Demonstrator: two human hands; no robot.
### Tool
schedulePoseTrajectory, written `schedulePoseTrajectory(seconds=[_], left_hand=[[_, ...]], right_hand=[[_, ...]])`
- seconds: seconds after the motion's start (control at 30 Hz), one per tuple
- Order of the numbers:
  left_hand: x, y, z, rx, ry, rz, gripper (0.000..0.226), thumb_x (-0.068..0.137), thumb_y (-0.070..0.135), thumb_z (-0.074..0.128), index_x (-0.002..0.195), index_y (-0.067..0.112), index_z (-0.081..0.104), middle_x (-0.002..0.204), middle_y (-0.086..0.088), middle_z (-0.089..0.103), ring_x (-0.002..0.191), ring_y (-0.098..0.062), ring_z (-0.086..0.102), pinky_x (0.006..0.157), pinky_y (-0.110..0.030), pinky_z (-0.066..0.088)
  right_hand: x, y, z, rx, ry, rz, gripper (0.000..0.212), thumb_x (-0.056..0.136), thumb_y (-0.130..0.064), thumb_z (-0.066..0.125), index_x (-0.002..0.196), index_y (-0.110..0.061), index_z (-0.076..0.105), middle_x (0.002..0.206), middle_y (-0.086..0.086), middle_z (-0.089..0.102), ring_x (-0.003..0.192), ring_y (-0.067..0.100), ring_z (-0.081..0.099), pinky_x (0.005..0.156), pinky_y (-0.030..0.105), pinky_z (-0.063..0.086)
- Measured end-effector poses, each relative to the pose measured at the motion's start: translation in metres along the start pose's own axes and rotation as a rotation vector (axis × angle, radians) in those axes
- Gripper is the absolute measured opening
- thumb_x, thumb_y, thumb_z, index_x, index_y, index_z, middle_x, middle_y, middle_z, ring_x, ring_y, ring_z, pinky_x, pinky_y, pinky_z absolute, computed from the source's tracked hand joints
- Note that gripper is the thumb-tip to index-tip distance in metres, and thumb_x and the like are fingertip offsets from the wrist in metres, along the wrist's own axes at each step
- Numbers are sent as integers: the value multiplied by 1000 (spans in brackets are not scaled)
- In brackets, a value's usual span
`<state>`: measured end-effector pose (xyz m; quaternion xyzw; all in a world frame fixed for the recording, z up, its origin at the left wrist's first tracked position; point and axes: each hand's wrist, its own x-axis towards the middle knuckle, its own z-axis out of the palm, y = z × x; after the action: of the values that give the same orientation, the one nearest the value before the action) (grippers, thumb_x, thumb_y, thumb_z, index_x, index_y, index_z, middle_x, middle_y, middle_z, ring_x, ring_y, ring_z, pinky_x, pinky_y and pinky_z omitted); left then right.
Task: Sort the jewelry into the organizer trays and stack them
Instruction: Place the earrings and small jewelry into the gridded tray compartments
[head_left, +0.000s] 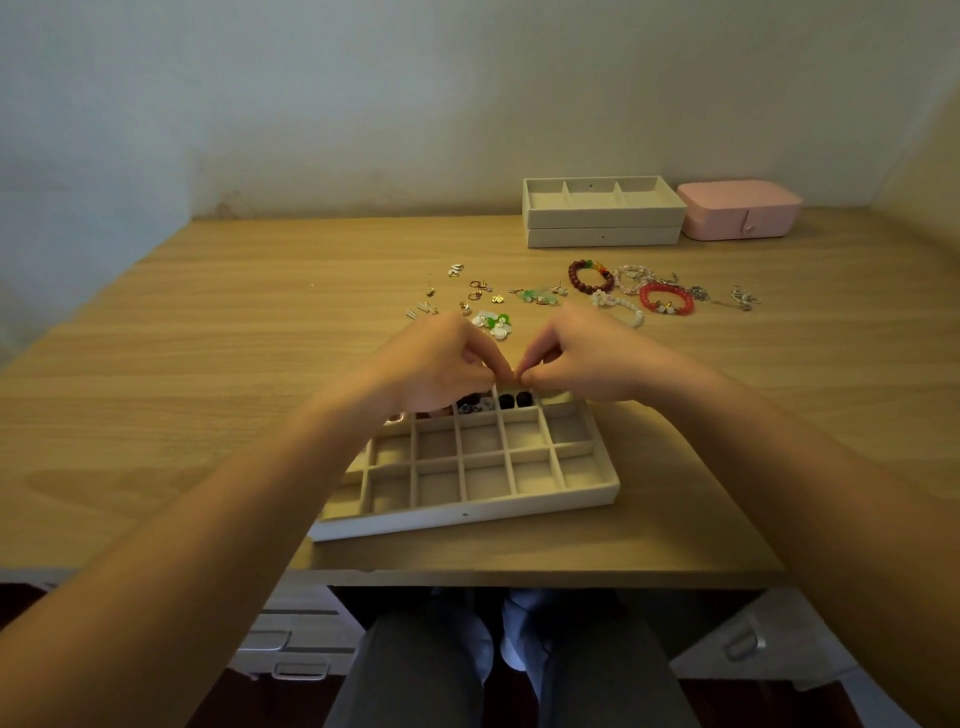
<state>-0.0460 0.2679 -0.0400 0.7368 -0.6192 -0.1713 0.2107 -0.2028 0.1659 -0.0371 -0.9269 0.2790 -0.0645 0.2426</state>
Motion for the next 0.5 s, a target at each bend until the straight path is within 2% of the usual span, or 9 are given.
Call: schedulePoseTrajectory(seconds=[0.03, 0.1, 0.23, 0.3, 0.4, 0.5], left_hand=[[-2, 1, 2, 6, -20, 3, 21, 88, 18, 67, 91, 34, 81, 72, 16, 66, 62, 8, 55, 53, -10, 35], [-6, 3, 6, 19, -39, 17, 20, 90, 20, 66, 94, 34, 81, 72, 19, 65, 62, 13, 54, 53, -7, 36], [-10, -5, -1, -60, 101, 14, 18, 92, 22, 65, 92, 32, 79, 74, 6, 68, 59, -5, 54, 54, -18, 41], [-10, -15, -5, -17, 134, -25, 16, 92, 22, 64, 96, 32, 77, 77, 7, 65, 66, -9, 58, 57, -23, 43], [-11, -27, -2, 62, 132, -67, 12, 93, 27, 66, 99, 32, 76, 86, 14, 63, 84, -11, 62, 69, -28, 44], [-11, -33, 3, 10, 133, -79, 11, 93, 24, 68, 92, 29, 78, 88, 10, 72, 85, -13, 68, 72, -26, 47]], right_hand=[[-1, 0, 1, -7, -13, 2, 16, 92, -17, 69, 98, -22, 83, 81, -13, 72, 78, 6, 63, 68, 23, 51], [-1, 0, 3, -20, -20, 3, 15, 92, -19, 69, 98, -22, 83, 82, -12, 72, 79, 6, 63, 68, 23, 51], [-2, 2, 2, 58, 120, 24, 14, 95, -21, 66, 98, -22, 80, 83, -13, 69, 77, 4, 62, 71, 25, 54], [-2, 3, 5, 57, 206, 47, 15, 98, -24, 63, 103, -23, 77, 90, -12, 67, 82, 4, 60, 75, 27, 54], [0, 3, 16, -8, 188, 66, 19, 99, -28, 60, 111, -25, 75, 106, -11, 63, 99, 7, 58, 91, 32, 52], [3, 1, 21, -36, 143, 65, 20, 98, -26, 60, 104, -23, 79, 93, -12, 69, 89, 7, 62, 90, 32, 53]])
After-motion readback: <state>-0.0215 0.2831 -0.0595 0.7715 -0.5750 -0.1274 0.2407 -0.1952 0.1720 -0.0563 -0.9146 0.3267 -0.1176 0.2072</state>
